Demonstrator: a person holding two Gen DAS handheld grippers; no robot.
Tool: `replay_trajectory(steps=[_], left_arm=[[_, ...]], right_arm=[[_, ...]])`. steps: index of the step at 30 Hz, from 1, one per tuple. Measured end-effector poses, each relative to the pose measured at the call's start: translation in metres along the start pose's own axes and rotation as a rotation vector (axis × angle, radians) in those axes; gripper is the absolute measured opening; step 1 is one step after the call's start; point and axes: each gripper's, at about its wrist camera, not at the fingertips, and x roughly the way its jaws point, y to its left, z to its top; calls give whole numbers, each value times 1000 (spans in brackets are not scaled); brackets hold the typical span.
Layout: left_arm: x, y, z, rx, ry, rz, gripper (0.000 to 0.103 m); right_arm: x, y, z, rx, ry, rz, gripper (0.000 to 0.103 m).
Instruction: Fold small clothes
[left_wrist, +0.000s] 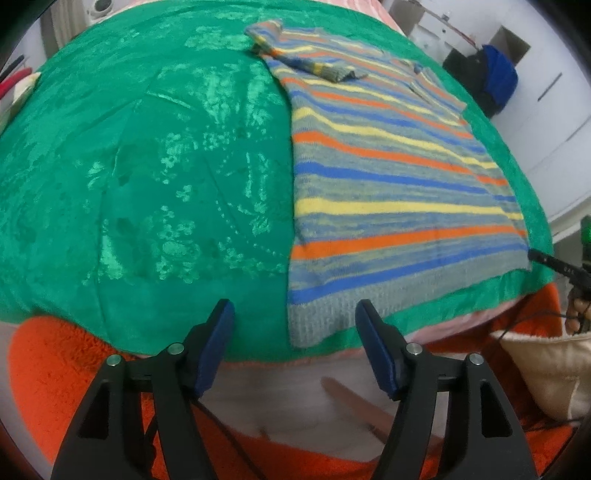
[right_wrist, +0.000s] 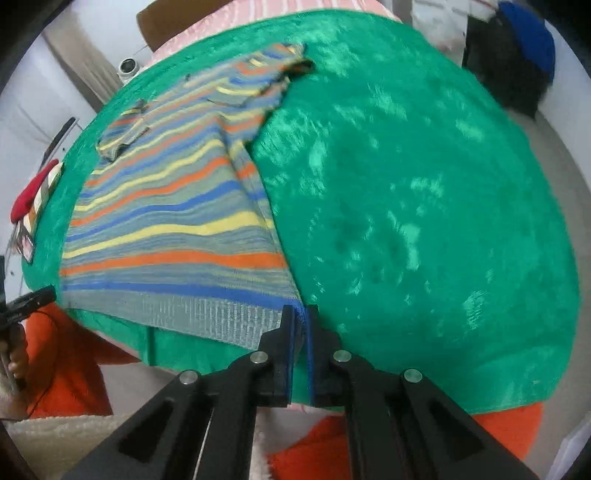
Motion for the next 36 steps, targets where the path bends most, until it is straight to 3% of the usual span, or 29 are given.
replay_trajectory(steps=[3, 5, 6, 10, 11, 12, 13, 14, 15, 19, 22, 28, 36], left_arm=[[1, 8, -2, -24, 10, -14, 70], [2, 16, -2, -58, 12, -40, 70], [4, 18, -1, -75, 13, -57, 70], [10, 8, 3, -42, 14, -83, 65], [14, 1, 5, -23, 20, -82, 52], [19, -4, 5, -9, 36, -84, 13], [25, -8, 6, -3, 60, -77, 4], [28, -11, 7, -6, 69, -64, 3], [24, -12, 8, -8, 55, -52, 2], [-23, 6, 4, -13, -19, -22, 2], [-41, 13, 0, 6, -31, 10, 1], [17, 1, -10, 68, 68, 131, 1], [27, 4, -11, 31, 54, 126, 1]], right_arm=[[5, -6, 2, 46, 2, 86, 13], [0, -7, 4, 67, -16, 140, 46], [1, -8, 4, 64, -25, 153, 52], [4, -5, 2, 48, -17, 204, 54], [11, -5, 1, 50, -5, 214, 54], [19, -3, 1, 41, 18, 230, 54], [26, -1, 0, 28, 32, 231, 44], [29, 1, 1, 18, 40, 223, 8], [30, 3, 3, 14, 45, 219, 5], [-9, 7, 6, 34, 6, 275, 4], [-28, 14, 0, 42, 30, 315, 4], [38, 8, -15, 71, 149, 193, 4], [57, 4, -14, 114, 153, 185, 4]])
